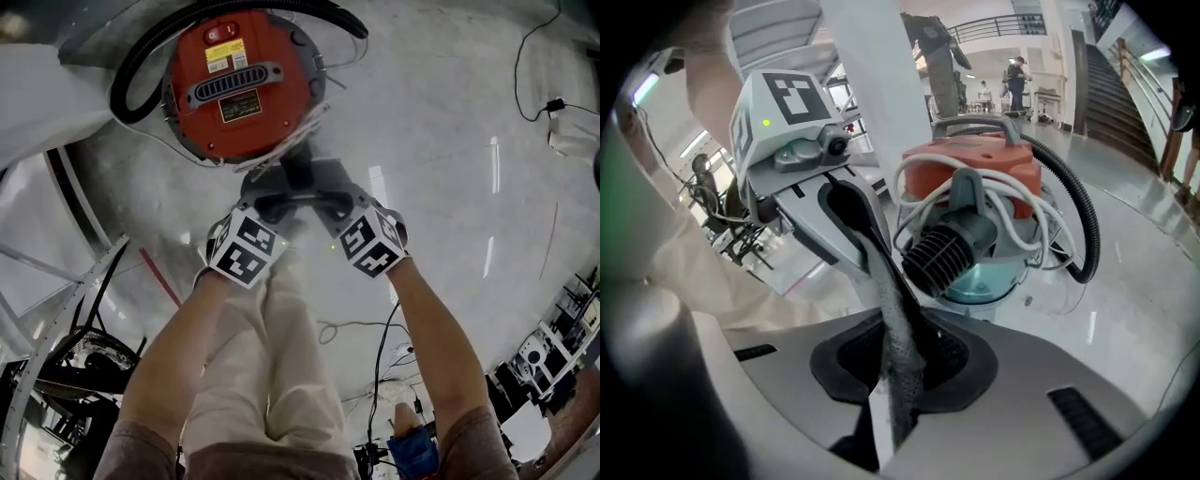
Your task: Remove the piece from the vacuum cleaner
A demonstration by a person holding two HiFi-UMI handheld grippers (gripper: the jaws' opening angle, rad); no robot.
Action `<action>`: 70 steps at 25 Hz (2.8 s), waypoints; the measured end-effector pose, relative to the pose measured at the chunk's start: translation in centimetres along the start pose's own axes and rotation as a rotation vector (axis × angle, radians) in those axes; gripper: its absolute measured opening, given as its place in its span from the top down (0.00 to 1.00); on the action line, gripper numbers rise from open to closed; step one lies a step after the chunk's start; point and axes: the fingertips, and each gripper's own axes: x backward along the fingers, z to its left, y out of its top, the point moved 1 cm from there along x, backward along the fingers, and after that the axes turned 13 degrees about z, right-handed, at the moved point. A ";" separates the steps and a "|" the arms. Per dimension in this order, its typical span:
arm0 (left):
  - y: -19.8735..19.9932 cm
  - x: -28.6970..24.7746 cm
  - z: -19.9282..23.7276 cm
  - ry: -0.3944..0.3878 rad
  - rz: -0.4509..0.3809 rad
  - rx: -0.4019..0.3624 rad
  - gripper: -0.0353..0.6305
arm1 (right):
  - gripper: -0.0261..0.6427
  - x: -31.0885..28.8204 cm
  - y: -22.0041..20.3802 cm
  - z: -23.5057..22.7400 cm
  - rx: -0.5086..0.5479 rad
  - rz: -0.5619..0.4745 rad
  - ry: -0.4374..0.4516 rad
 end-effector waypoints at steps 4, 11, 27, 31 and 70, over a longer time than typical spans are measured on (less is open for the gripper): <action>-1.9 -0.2 -2.4 -0.039 0.013 -0.024 0.85 | 0.89 0.2 -1.8 2.5 0.002 0.012 0.023; -0.4 4.7 -4.4 -0.052 -0.003 -0.057 0.85 | 0.89 5.3 0.0 3.7 -0.072 -0.045 0.011; 12.0 30.4 -12.2 -0.050 -0.069 -0.318 0.86 | 0.89 32.6 11.0 5.8 -0.091 -0.235 -0.059; 15.9 36.5 -15.4 -0.040 -0.114 -0.415 0.85 | 0.89 40.3 12.5 6.0 -0.099 -0.294 -0.120; 21.6 50.6 -22.6 -0.082 -0.527 -0.453 0.83 | 0.86 57.0 16.0 9.3 -0.263 -0.774 -0.333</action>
